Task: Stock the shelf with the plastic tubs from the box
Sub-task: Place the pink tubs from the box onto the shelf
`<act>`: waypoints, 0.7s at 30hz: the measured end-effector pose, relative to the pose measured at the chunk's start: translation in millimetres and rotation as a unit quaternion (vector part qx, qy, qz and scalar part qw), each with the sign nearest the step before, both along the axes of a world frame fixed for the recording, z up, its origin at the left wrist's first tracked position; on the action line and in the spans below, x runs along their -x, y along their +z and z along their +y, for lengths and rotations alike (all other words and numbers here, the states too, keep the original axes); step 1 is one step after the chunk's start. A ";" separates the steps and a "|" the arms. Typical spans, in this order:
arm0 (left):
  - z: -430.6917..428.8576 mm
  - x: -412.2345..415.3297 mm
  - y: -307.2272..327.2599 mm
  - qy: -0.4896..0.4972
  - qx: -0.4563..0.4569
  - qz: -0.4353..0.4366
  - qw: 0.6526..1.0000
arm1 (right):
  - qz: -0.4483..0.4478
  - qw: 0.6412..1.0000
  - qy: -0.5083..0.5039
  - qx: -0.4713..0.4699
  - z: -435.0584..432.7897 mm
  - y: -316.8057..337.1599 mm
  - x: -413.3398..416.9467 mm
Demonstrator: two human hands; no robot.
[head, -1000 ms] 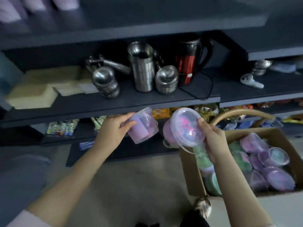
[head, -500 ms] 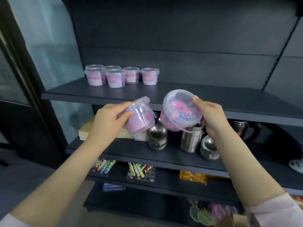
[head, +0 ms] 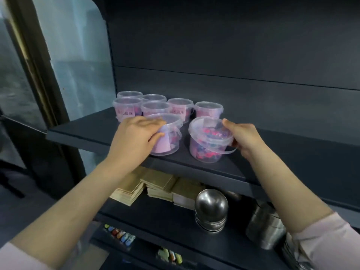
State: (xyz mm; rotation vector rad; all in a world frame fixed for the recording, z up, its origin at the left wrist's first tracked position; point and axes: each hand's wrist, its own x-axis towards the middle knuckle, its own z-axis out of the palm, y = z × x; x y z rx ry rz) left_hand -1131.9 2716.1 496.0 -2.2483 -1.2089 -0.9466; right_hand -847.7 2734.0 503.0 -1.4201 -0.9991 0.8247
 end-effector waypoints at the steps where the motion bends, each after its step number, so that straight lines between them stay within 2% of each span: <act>1: 11.2 1.5 -3.4 0.003 0.006 0.011 1.000 | -0.003 1.000 0.008 0.019 13.9 0.8 1.3; 5: 44.0 14.0 -16.0 -0.020 0.033 0.026 0.999 | -0.030 0.996 0.054 0.068 42.8 2.1 11.3; 7: 56.0 23.4 -20.3 -0.048 0.049 0.006 0.998 | -0.136 0.990 0.027 0.003 46.3 2.2 13.5; 10: 73.8 40.8 -25.9 -0.090 0.068 -0.034 0.993 | -0.296 0.951 -0.008 -0.090 33.1 2.5 16.8; 12: 90.0 54.1 -27.6 -0.117 0.084 -0.056 0.988 | -0.341 0.936 0.047 -0.080 24.6 3.5 21.6; 14: 107.4 67.1 -29.2 -0.143 0.097 -0.055 0.983 | -0.342 0.933 0.091 -0.059 24.5 6.8 25.8; 15: 115.5 72.4 -30.3 -0.154 0.095 -0.048 0.982 | -0.356 0.929 0.079 -0.065 26.9 8.6 26.2; 18: 130.7 79.4 -34.2 -0.201 0.100 -0.053 0.973 | -0.435 0.888 -0.060 -0.134 32.5 10.3 33.2; 21: 132.8 81.1 -40.0 -0.244 0.122 -0.081 0.959 | -0.433 0.893 -0.056 -0.111 27.9 7.5 60.1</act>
